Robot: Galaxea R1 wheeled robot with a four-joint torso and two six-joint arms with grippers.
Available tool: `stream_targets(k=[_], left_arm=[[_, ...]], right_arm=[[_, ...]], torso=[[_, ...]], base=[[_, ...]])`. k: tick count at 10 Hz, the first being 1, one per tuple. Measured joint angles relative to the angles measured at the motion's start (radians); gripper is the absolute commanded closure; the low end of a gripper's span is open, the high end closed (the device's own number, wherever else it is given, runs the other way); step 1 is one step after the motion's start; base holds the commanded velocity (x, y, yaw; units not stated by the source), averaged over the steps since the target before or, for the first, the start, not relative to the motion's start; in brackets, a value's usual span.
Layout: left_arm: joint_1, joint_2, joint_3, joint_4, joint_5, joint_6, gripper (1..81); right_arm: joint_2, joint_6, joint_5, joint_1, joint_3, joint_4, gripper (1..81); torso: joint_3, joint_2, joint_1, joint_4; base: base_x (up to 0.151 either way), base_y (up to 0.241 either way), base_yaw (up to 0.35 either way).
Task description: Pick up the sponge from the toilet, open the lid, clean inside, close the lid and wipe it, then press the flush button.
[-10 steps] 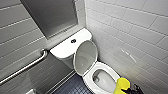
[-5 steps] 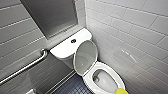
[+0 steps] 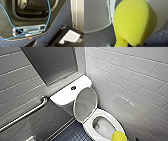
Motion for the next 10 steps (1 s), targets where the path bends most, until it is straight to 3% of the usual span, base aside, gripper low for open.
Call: stream_targets(k=[3,6,10], left_arm=[[-0.003,0.0,0.0,0.0,-0.001,0.0,1.0],[-0.012,0.0,-0.002,0.0,-0.001,0.0,1.0],[-0.012,0.0,-0.012,0.0,-0.001,-0.003,1.0]], right_arm=[[0.041,0.0,-0.086,0.165,-0.017,-0.006,81.1],[0.172,0.0,-0.201,0.251,-0.189,-0.01,81.1],[0.468,0.001,-0.362,0.374,-0.53,-0.061,81.1]], torso=[[0.0,0.0,0.0,0.0],[0.0,0.0,0.0,0.0],[0.0,0.0,0.0,0.0]], base=[[0.0,0.0,0.0],[0.0,0.0,0.0],[0.0,0.0,0.0]])
